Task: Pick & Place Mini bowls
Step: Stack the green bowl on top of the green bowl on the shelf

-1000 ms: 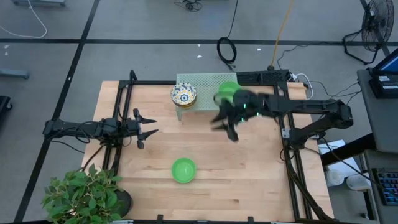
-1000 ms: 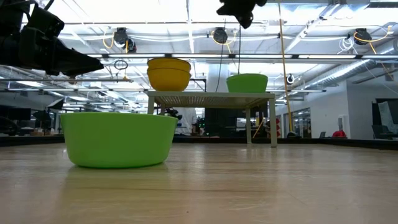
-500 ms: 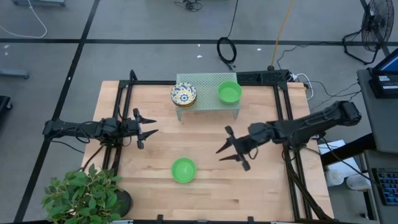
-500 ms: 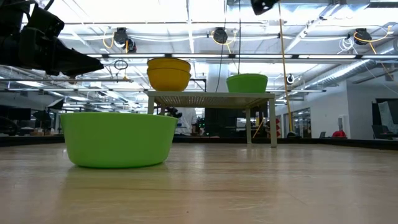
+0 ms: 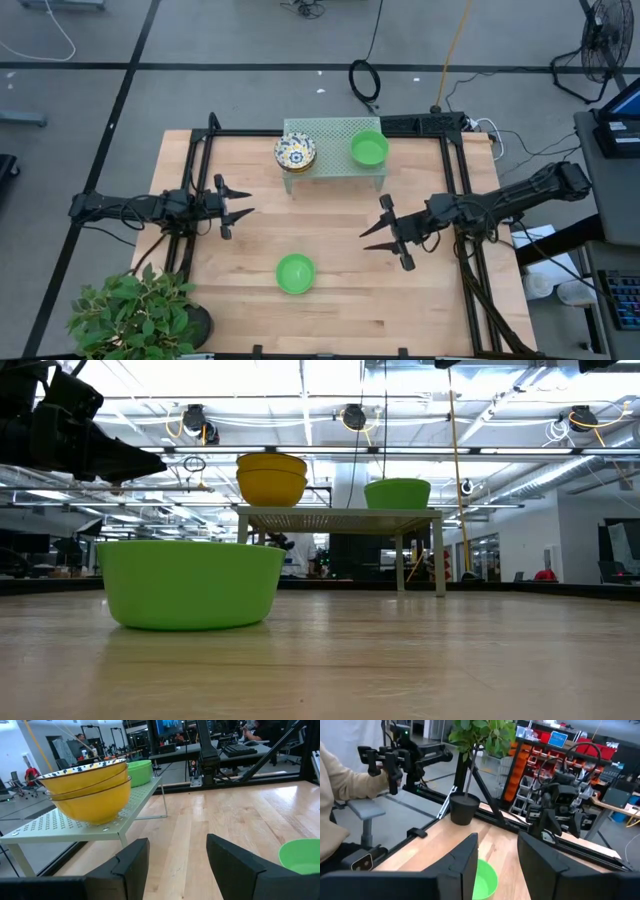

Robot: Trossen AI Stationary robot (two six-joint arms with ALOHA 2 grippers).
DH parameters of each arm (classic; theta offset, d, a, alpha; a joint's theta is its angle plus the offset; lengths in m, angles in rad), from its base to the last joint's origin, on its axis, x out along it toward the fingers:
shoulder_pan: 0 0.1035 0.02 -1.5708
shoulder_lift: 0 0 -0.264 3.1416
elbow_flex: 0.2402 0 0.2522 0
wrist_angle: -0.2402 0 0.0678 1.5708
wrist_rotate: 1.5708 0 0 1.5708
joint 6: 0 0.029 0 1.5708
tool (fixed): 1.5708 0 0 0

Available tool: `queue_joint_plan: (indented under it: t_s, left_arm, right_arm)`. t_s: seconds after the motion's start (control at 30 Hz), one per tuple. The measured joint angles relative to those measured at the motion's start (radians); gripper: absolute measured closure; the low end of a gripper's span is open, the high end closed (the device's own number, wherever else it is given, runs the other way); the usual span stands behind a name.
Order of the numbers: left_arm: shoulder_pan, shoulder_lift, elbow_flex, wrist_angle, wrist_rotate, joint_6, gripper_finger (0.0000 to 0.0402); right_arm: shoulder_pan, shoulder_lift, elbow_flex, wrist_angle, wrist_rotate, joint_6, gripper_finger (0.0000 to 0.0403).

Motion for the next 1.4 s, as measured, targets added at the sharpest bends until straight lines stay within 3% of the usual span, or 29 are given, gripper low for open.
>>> queue_joint_plan:
  t_s: [0.17,0.27,0.37,0.5,0.7,0.87,0.97,1.07,1.23,1.4]
  left_arm:
    - [0.0,0.0,0.0,0.028,0.0,-0.001,0.0199]
    - [-0.002,0.0,0.0,0.092,0.018,-0.11,0.0199]
    - [-0.003,0.003,0.0,0.114,0.118,-0.264,0.0199]
    - [-0.004,0.009,0.0,0.032,0.296,-0.233,0.0199]
    - [-0.002,0.029,0.0,-0.059,0.302,-0.241,0.0199]
    - [-0.025,0.102,0.0,-0.055,0.354,-0.374,0.0199]
    - [-0.056,0.211,0.033,-0.119,0.246,-0.492,0.0199]
    - [-0.094,0.362,0.111,-0.174,0.219,-0.571,0.0199]
    - [-0.189,0.669,0.28,-0.171,0.204,-0.521,0.0199]
    - [-0.269,0.958,0.479,-0.173,0.256,-0.487,0.0199]
  right_arm:
    - [0.0,-0.009,-0.022,-0.002,0.0,0.006,0.0277]
    - [0.0,-0.01,-0.027,0.0,0.0,0.03,0.0277]
    - [0.0,-0.009,-0.027,0.0,0.0,0.047,0.0277]
    - [0.0,-0.009,-0.027,0.0,0.0,0.066,0.0277]
    - [0.0,-0.009,-0.027,0.002,0.003,0.066,0.0277]
    - [0.0,-0.009,-0.027,0.004,0.003,0.064,0.0277]
    - [0.0,-0.009,-0.027,0.008,0.004,0.063,0.0277]
    - [0.0,-0.009,-0.027,0.014,0.03,0.059,0.0277]
    - [0.0,-0.009,-0.027,0.015,0.11,0.056,0.0277]
    - [0.0,-0.009,-0.027,0.014,0.11,0.088,0.0277]
